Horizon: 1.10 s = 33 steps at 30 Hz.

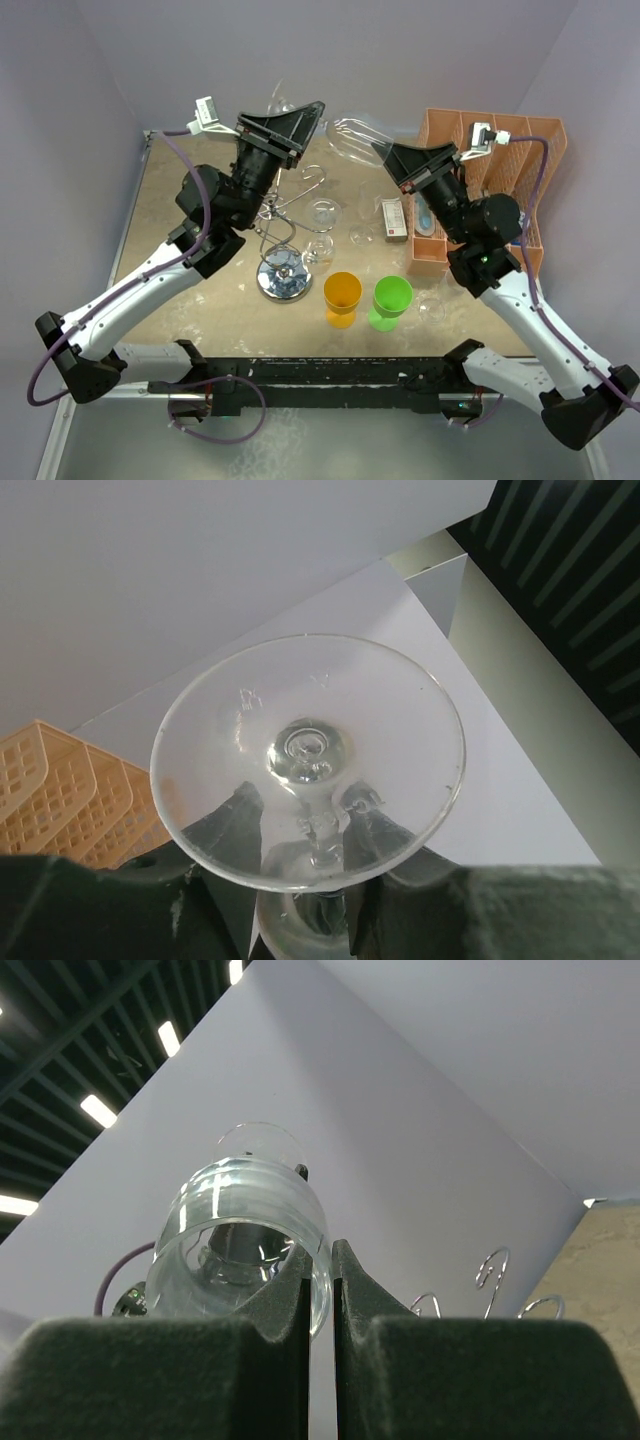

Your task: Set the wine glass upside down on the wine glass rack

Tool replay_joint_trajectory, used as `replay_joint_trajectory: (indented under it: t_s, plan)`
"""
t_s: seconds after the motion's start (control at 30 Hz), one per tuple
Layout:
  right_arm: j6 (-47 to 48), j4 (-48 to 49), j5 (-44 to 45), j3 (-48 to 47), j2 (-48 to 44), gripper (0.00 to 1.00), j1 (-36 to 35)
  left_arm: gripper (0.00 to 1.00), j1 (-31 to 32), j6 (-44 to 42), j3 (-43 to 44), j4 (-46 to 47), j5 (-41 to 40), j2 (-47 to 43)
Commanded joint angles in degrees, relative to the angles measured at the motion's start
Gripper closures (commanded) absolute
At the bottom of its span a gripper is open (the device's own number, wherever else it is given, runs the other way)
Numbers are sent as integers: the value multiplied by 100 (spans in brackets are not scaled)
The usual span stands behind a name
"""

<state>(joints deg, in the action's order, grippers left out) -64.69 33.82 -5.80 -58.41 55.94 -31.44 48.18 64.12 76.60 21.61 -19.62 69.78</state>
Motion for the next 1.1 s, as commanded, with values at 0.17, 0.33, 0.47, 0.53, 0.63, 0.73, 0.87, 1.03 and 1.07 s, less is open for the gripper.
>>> replay_joint_trajectory:
  t_s: [0.17, 0.33, 0.47, 0.53, 0.63, 0.73, 0.87, 1.03, 1.07]
  plan:
    - [-141, 426, -101, -160, 93, 94, -11, 75, 38, 95, 32, 346, 45, 26]
    - [-219, 555, -270, -147, 191, 93, -11, 83, 38, 130, -125, 564, 134, 24]
    - [-253, 784, -465, -119, 263, 90, -11, 100, 42, -109, -182, 729, 184, 4]
    - [-164, 796, -549, -113, 277, 86, -11, 100, 41, -351, -176, 749, 167, -16]
    - [116, 694, -682, -23, 164, 74, -11, 100, 41, -833, -35, 534, 124, -45]
    - [423, 180, -469, 116, -77, 64, -11, 100, 38, -1427, 247, 115, 78, -70]
    - [1169, -837, -19, 67, -354, 52, -11, 100, 23, -2288, 899, -676, 190, 63]
    - [2096, -1770, 431, 45, -673, 41, -11, 100, -5, -3174, 1971, -1747, 34, 477]
    - [2259, -1844, 469, 56, -744, 39, -11, 100, -29, -3351, 2157, -1911, 64, 573]
